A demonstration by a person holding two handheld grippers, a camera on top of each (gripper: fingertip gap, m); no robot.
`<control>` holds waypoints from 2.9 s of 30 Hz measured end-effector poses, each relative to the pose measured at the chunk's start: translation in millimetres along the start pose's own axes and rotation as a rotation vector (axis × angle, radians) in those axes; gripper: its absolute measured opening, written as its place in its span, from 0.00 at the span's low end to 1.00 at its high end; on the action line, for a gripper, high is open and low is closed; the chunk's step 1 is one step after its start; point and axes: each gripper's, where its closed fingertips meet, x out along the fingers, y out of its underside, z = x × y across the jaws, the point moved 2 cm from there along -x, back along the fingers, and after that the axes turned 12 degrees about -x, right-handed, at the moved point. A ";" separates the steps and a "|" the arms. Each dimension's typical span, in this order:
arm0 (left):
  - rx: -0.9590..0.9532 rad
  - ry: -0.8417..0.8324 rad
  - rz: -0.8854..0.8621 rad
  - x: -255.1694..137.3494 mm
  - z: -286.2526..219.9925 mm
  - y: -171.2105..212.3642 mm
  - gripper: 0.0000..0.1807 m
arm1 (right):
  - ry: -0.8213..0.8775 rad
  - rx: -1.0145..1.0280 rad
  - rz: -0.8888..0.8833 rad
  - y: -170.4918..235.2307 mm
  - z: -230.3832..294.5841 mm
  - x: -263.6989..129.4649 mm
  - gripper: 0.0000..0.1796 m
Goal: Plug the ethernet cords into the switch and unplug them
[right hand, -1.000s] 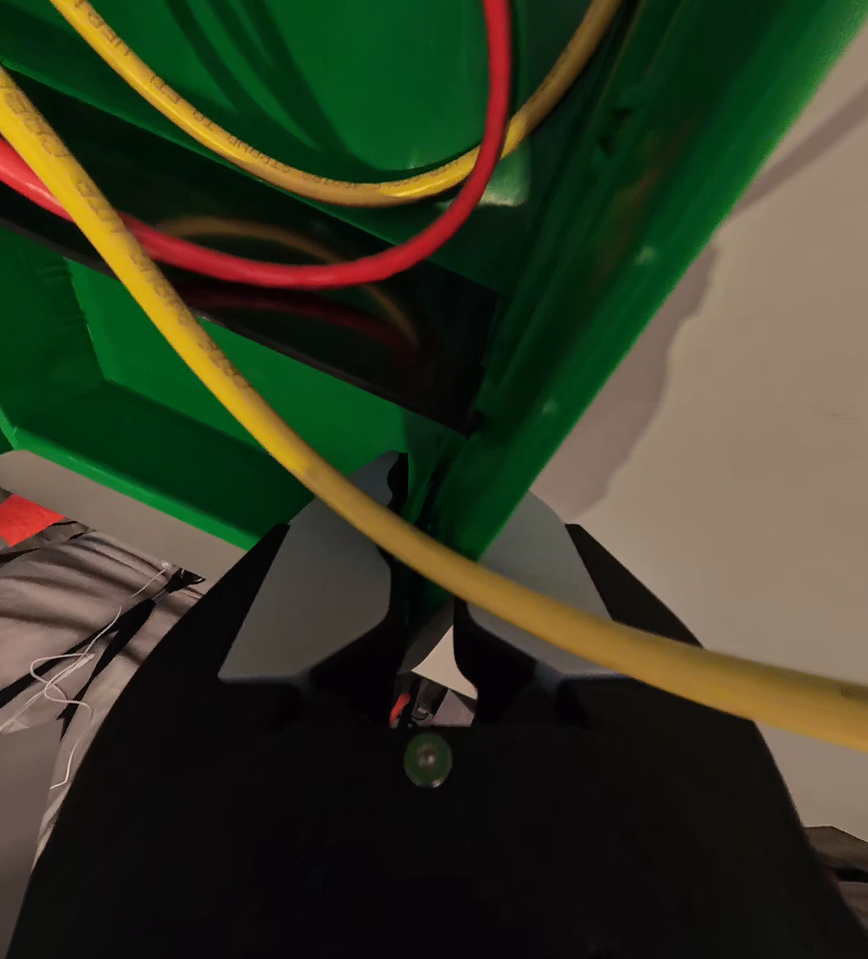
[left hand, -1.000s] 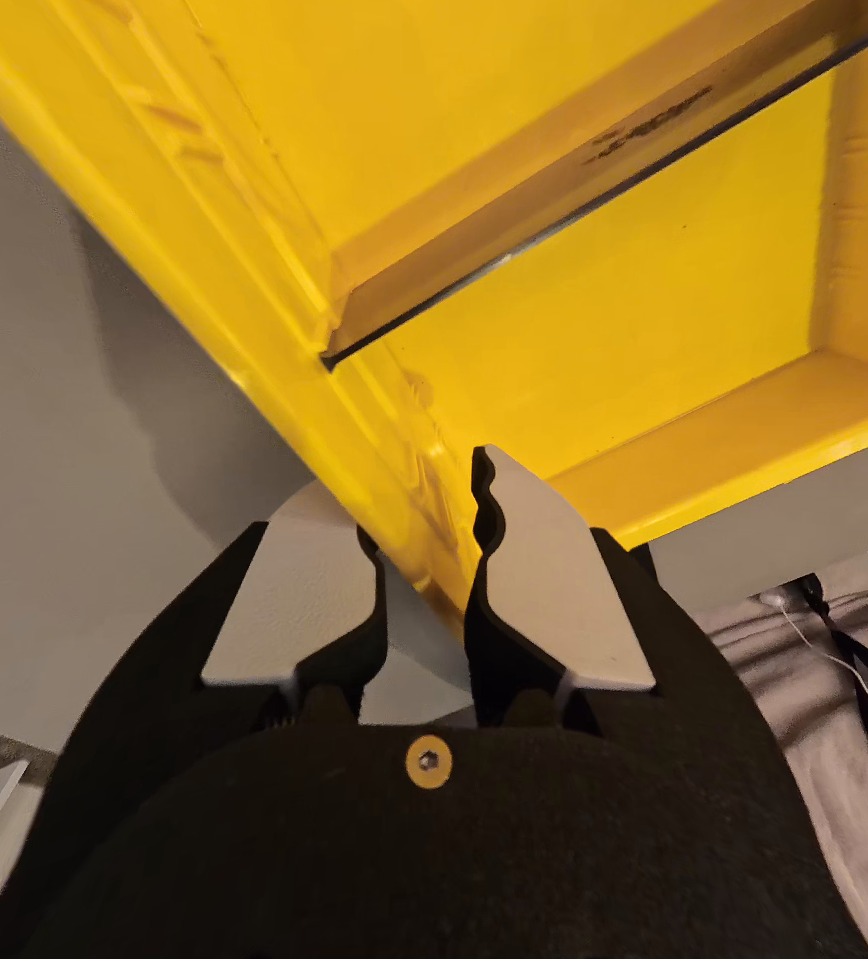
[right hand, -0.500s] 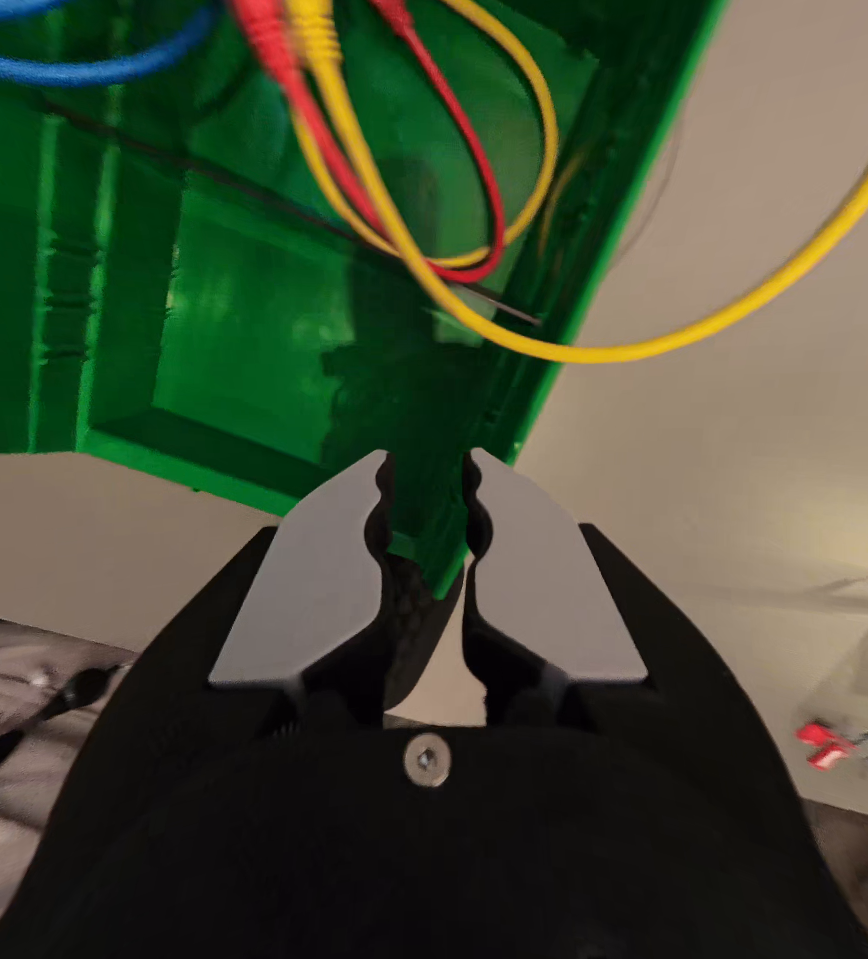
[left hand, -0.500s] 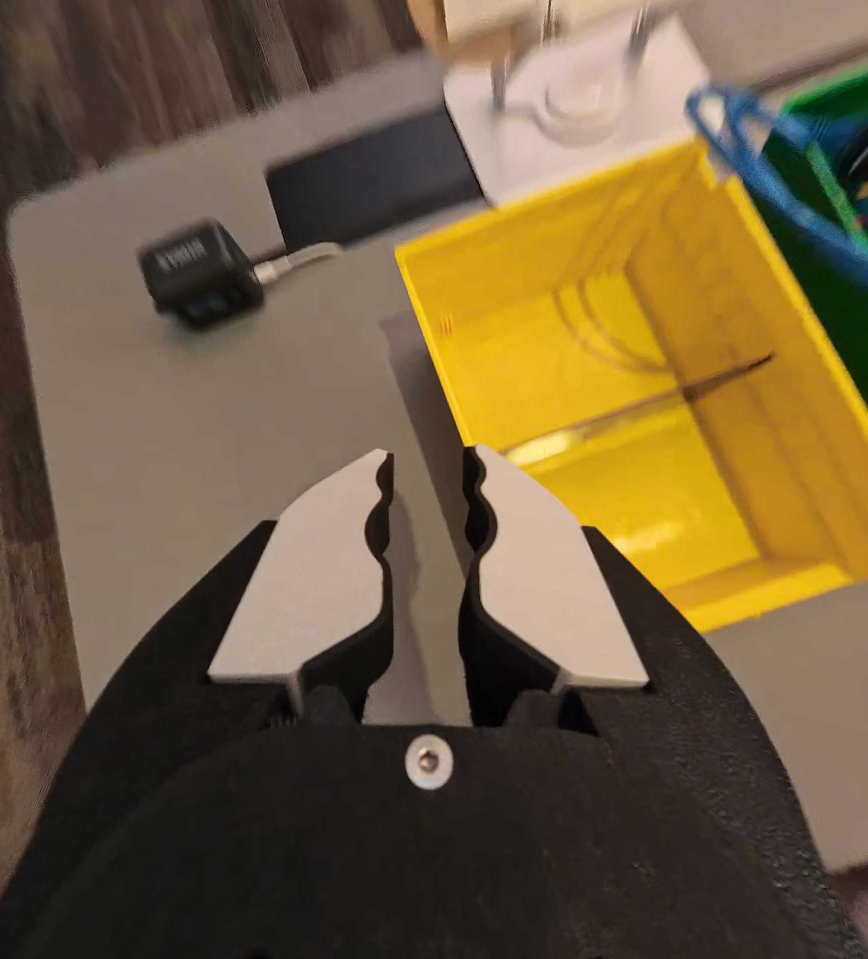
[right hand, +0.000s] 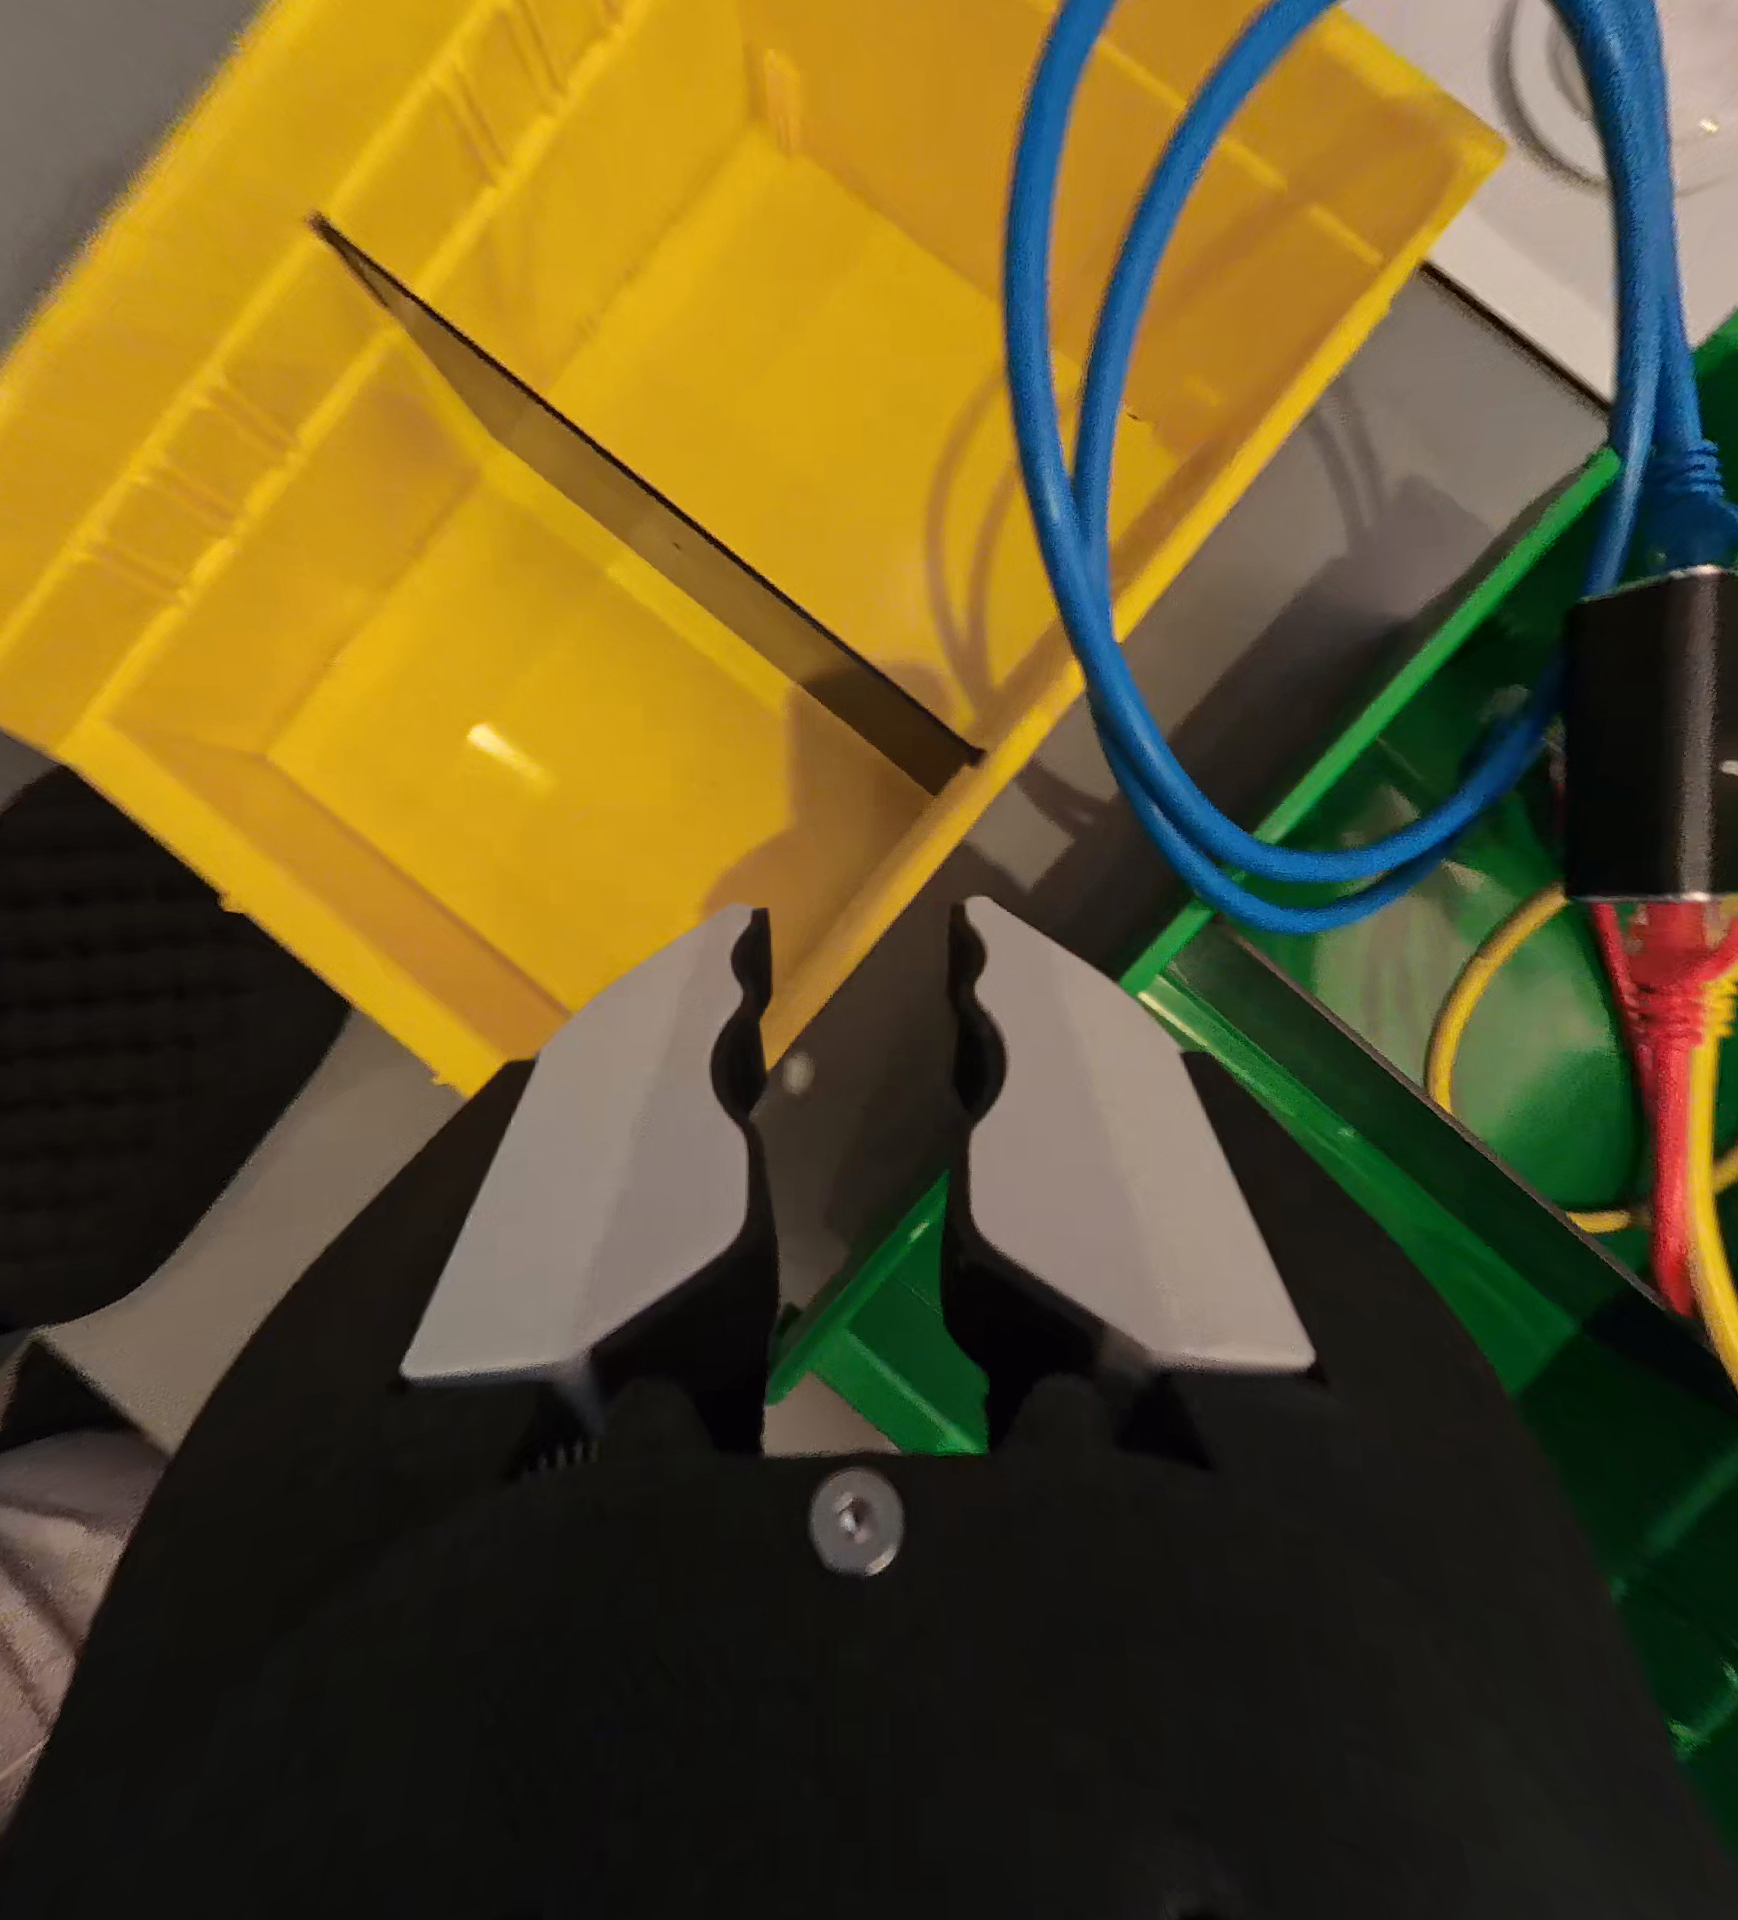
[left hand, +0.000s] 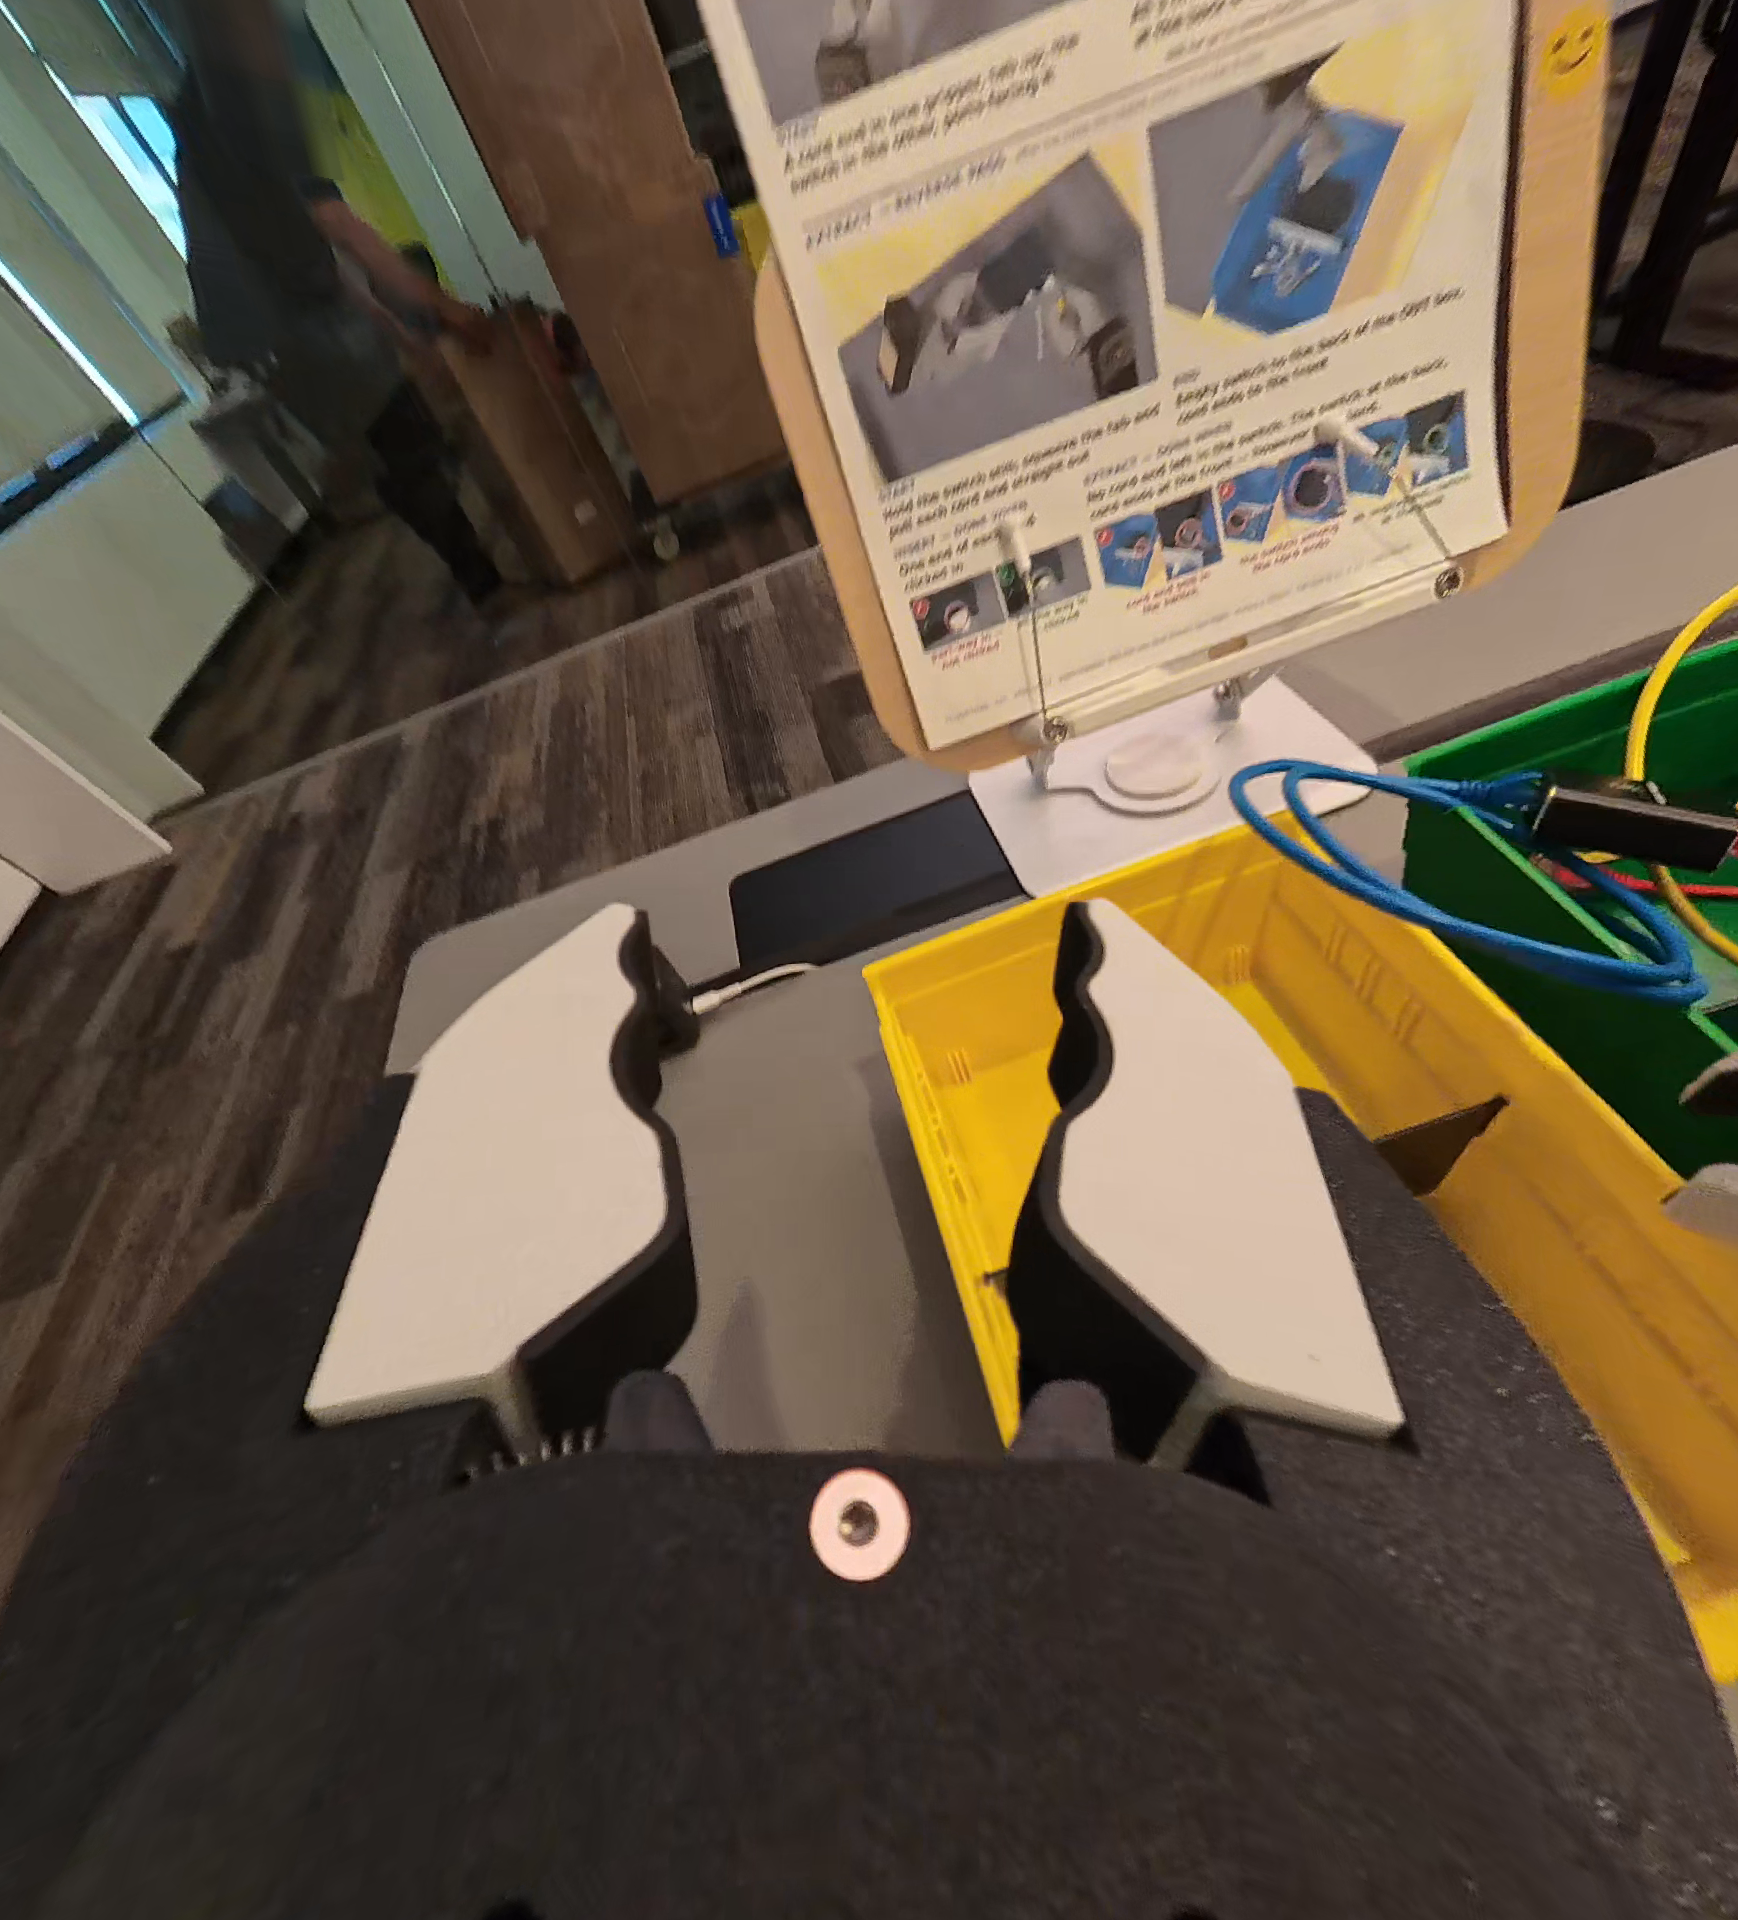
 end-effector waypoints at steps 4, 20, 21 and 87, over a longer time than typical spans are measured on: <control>0.049 0.018 -0.053 -4.8 -17.0 -7.4 0.41 | 0.060 0.048 0.102 11.6 -10.5 9.9 0.18; 0.065 0.130 0.014 -5.5 -34.1 2.0 0.40 | 0.029 0.266 0.262 -6.0 -2.9 44.4 0.12; 0.066 0.133 0.017 -5.6 -33.8 2.5 0.40 | 0.037 0.275 0.267 -5.3 -3.3 48.3 0.12; -0.198 0.449 -0.539 -187.6 -38.5 -64.5 0.37 | -0.245 0.450 -0.029 -172.3 -4.1 -91.0 0.05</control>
